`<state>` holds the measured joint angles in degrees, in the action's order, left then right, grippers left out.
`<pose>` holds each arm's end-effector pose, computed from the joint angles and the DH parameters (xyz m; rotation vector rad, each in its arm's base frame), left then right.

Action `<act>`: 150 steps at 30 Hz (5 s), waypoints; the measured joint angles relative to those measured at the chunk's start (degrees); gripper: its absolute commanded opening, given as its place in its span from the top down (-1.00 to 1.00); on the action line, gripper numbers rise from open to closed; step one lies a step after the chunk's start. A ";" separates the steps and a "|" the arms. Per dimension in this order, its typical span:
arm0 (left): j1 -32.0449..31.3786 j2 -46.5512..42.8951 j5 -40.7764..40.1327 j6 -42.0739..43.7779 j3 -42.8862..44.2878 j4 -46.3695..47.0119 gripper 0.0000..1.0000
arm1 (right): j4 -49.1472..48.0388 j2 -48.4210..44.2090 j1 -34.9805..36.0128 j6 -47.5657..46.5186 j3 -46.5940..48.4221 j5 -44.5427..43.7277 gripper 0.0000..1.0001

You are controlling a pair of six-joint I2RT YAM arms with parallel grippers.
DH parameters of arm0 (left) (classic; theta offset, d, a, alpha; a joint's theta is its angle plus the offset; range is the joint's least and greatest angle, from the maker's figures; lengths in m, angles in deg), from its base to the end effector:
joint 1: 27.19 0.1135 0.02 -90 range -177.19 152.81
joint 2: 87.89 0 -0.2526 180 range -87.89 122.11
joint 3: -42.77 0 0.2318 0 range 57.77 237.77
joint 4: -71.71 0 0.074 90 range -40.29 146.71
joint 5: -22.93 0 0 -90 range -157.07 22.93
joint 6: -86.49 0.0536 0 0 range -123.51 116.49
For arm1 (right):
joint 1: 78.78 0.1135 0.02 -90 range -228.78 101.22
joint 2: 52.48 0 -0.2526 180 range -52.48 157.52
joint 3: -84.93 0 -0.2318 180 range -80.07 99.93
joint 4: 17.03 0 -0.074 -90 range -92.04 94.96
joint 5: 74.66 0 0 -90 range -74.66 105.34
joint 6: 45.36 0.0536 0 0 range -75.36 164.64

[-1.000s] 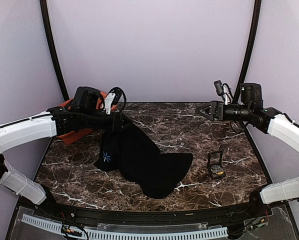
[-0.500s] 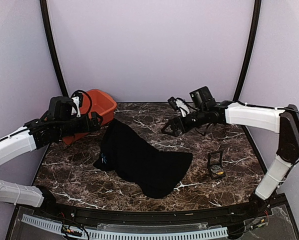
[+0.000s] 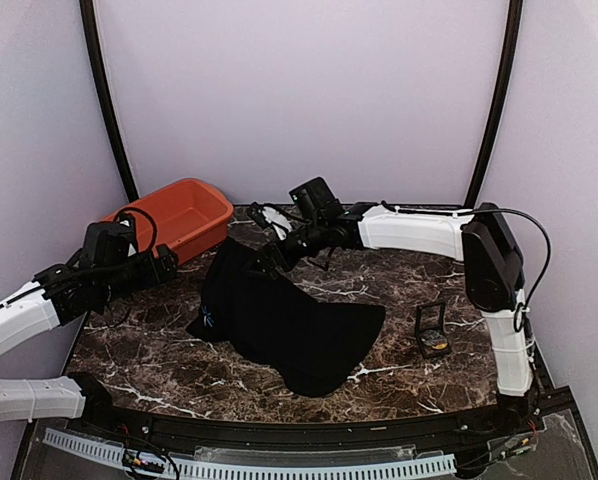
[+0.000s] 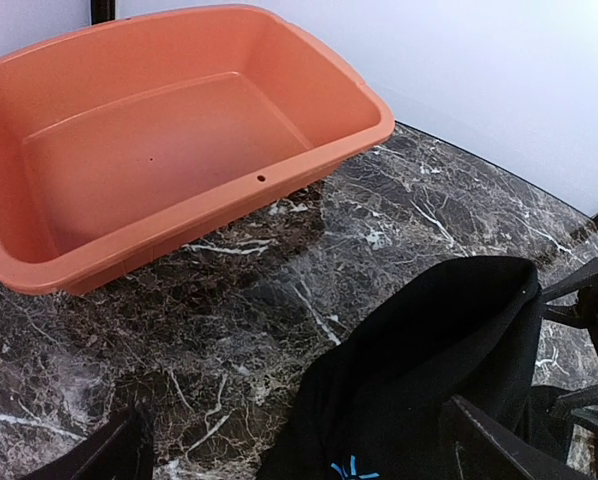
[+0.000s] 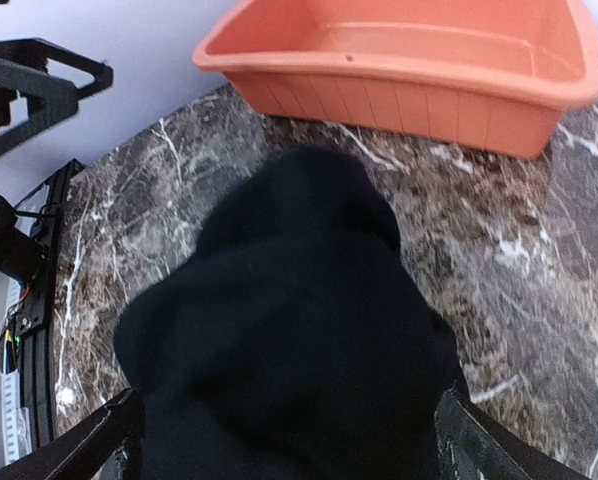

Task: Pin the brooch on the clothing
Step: Place the crumpled clothing at the center of the board, then pick up the crumpled clothing from the center of the board, then move the crumpled clothing to the center of the board, then pick up the crumpled clothing from the center of the board, then pass from the left arm to the right

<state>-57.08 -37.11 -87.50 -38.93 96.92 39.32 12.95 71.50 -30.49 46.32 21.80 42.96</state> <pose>0.1830 -0.0836 0.2626 -0.3159 2.0355 -0.3400 0.3062 0.3809 0.2210 -1.1712 2.0060 0.9983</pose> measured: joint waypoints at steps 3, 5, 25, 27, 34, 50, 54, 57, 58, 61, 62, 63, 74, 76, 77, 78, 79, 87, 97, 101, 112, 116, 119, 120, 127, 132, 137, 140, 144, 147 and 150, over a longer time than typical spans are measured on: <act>0.11 -0.11 -0.68 -0.87 0.00 -0.31 -0.98 | -1.33 2.34 1.05 -0.46 4.79 0.61 -0.90; 0.11 -0.11 -0.94 -1.36 -0.11 -0.33 -0.98 | -2.73 3.78 1.27 -0.76 6.95 1.14 -0.73; 0.11 6.10 5.62 -2.03 -1.11 3.61 -0.98 | -11.02 -17.77 -0.98 -5.35 -15.37 -9.38 1.00; 0.11 7.54 7.23 -1.68 -1.11 5.01 -0.98 | -11.10 -23.32 -2.16 -5.51 -18.93 -11.76 1.00; 0.11 16.39 12.96 -1.73 -1.07 11.61 -0.98 | -7.65 -31.74 -3.67 -4.52 -33.88 -18.14 1.00; 0.37 30.97 17.68 -1.70 7.50 19.52 -0.98 | 3.61 -32.37 7.65 -15.93 -41.11 -3.89 1.00; 0.83 31.50 17.55 -0.79 9.40 19.47 -0.98 | 5.27 -31.06 10.38 -18.58 -41.20 -1.70 -0.30; 1.03 33.03 17.86 -0.20 10.97 19.56 -0.98 | 6.47 -30.86 11.39 -20.31 -41.35 -0.70 -0.74; 1.09 34.01 18.14 0.07 11.52 19.56 -0.98 | 6.64 -30.86 11.58 -20.87 -41.35 -0.44 -0.81; 1.11 37.51 20.65 0.74 12.96 19.91 -0.98 | 6.73 -31.12 11.72 -21.94 -41.42 -0.48 -0.92; 1.14 38.86 21.81 1.11 13.64 19.93 -0.98 | 6.56 -31.63 11.58 -22.03 -41.70 -0.59 -0.92; 1.14 40.74 23.47 1.70 14.93 19.87 -0.98 | 6.47 -32.48 11.30 -22.03 -42.10 -0.63 -0.92; 1.14 58.66 40.96 5.64 32.06 17.97 -0.98 | -2.58 -45.24 -0.04 -14.58 -43.69 -7.19 -0.96; 1.14 60.83 42.75 5.20 34.07 17.68 -0.98 | -3.50 -45.62 -0.70 -13.66 -43.74 -9.16 -0.96; 1.14 61.86 43.34 5.07 35.12 17.42 -0.98 | -3.78 -45.64 -0.72 -13.29 -43.78 -10.05 -0.96; 1.14 62.73 43.76 4.94 36.02 17.07 -0.98 | -3.98 -45.64 -0.72 -13.14 -43.89 -10.93 -0.96; 1.14 63.67 44.00 4.79 37.03 16.65 -0.98 | -4.28 -45.68 -0.72 -12.90 -44.15 -11.45 -0.96; 1.01 65.90 43.12 5.33 40.81 11.80 -0.86 | -5.60 -45.90 -0.72 -11.82 -45.90 -14.93 -0.97; -1.07 68.37 39.45 7.96 44.30 6.49 -0.56 | -6.05 -45.94 -1.05 -11.82 -45.94 -16.55 -0.97; -1.38 69.57 38.60 8.20 44.33 5.57 -0.13 | -6.25 -46.42 -1.05 -11.61 -46.12 -16.96 -0.97; -1.38 69.96 36.28 8.02 44.35 5.22 0.99 | -7.37 -46.75 -1.05 -11.19 -46.66 -17.55 -0.97; -1.40 68.00 35.71 7.96 42.75 7.80 0.99 | -7.65 -46.73 -1.05 -11.04 -46.69 -18.71 -0.97; -1.40 63.08 34.97 8.02 39.39 10.40 0.99 | -7.82 -46.18 -1.05 -10.97 -46.64 -19.89 -0.97; -1.40 60.63 34.77 8.11 37.83 11.69 0.99 | -7.91 -45.75 -1.07 -10.95 -46.56 -20.13 -0.97; -1.68 42.93 37.40 9.35 26.25 23.96 0.99 | -8.20 -38.71 -1.27 -9.99 -42.40 -21.99 -0.97; -3.65 32.63 37.13 10.45 15.56 26.84 0.99 | -9.53 -35.52 -1.88 -9.03 -40.02 -21.73 -0.97; -5.73 21.46 33.92 11.37 5.70 24.70 0.99 | -10.36 -33.00 -2.14 -8.66 -38.60 -19.93 -0.97; -6.05 14.32 32.79 12.81 0.92 23.91 0.99 | -10.12 -30.77 -2.32 -9.57 -36.92 -17.62 -0.97; -6.40 8.98 34.07 15.02 -2.69 23.93 0.99 | -8.66 -26.53 -2.34 -13.55 -32.54 -10.54 -0.97; -6.95 8.41 36.15 16.28 -3.56 24.26 0.99 | -8.17 -24.20 -2.34 -18.12 -30.18 -3.98 -0.97; -7.54 8.41 37.90 17.14 -4.17 24.87 0.99 | -8.04 -22.77 -2.34 -22.93 -29.31 2.03 -0.97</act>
<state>-64.62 -28.69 -49.60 -21.80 92.75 64.19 4.90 48.72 -32.82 23.39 -7.51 44.99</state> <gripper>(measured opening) 0.019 0.986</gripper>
